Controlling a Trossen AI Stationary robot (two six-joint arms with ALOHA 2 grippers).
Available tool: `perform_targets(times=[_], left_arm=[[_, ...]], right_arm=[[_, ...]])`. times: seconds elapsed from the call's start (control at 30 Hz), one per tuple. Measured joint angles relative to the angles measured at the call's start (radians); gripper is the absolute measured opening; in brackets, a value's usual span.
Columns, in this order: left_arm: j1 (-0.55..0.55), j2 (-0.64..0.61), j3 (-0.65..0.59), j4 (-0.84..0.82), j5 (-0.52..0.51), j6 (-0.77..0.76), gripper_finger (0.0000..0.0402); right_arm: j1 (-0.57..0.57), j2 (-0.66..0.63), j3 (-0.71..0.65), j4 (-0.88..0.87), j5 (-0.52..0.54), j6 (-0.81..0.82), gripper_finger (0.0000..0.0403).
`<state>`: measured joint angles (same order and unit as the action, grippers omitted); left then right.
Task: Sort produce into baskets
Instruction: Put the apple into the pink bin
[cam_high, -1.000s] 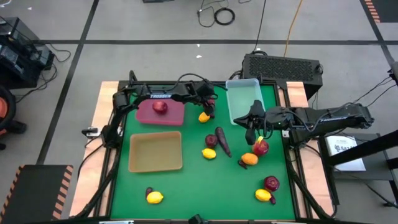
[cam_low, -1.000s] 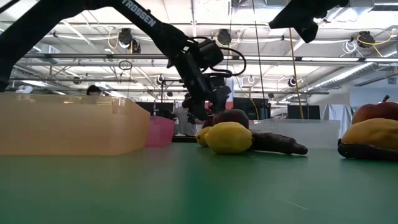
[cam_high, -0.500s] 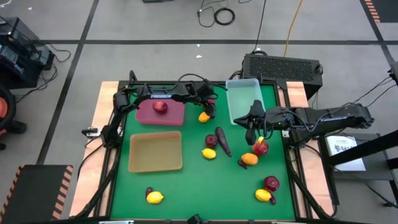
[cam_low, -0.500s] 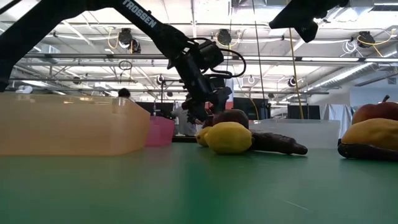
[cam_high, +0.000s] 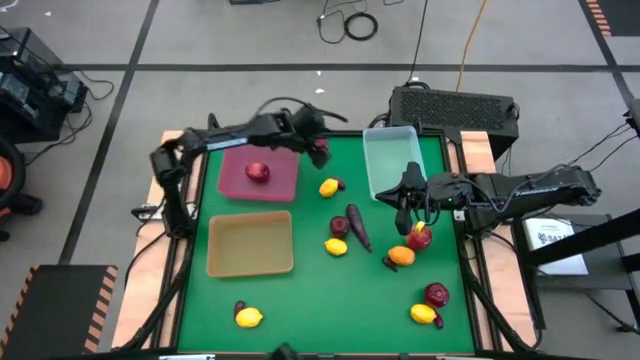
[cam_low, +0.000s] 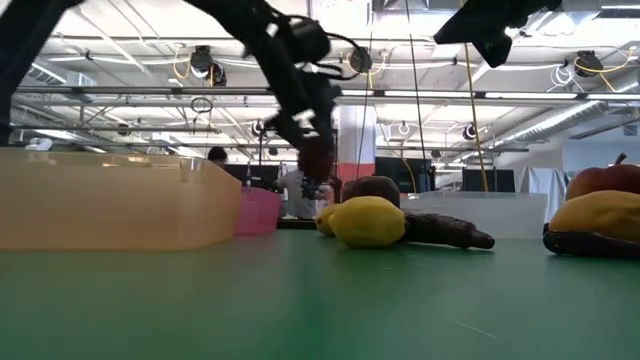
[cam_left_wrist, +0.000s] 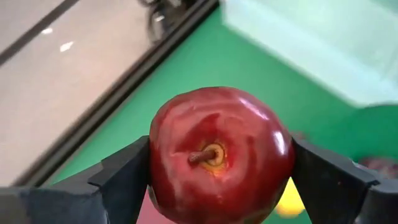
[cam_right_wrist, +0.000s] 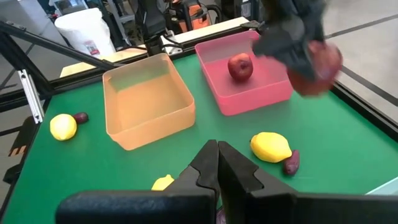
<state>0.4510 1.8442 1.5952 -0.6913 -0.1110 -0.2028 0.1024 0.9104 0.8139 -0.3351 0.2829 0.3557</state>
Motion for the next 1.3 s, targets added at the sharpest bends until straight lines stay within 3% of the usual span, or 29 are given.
perform_targets(times=[0.2, 0.47, 0.6, 0.8, 1.1, 1.3], left_arm=[[0.048, -0.202, -0.047, -0.177, -0.095, 0.007, 0.0338], [0.152, -0.535, -0.432, -0.167, -0.110, -0.093, 0.0338], [0.207, -0.626, -0.617, -0.053, -0.105, -0.151, 0.0338], [0.259, -0.635, -0.760, 0.033, -0.103, -0.229, 0.0339], [0.270, -0.629, -0.772, 0.033, -0.128, -0.202, 0.0392], [0.269, -0.635, -0.769, 0.026, -0.131, -0.184, 0.0395]], right_arm=[[0.000, 0.000, 0.000, 0.001, 0.000, 0.000, 0.0000], [0.000, 0.001, 0.000, 0.008, 0.004, 0.021, 0.0000], [-0.002, 0.014, 0.000, 0.031, 0.005, 0.004, 0.0000], [-0.005, 0.046, -0.001, 0.105, 0.005, -0.008, 0.0000], [-0.005, 0.081, -0.001, 0.152, 0.000, -0.008, 0.0000], [-0.005, 0.087, 0.000, 0.152, 0.000, -0.002, 0.0000]])
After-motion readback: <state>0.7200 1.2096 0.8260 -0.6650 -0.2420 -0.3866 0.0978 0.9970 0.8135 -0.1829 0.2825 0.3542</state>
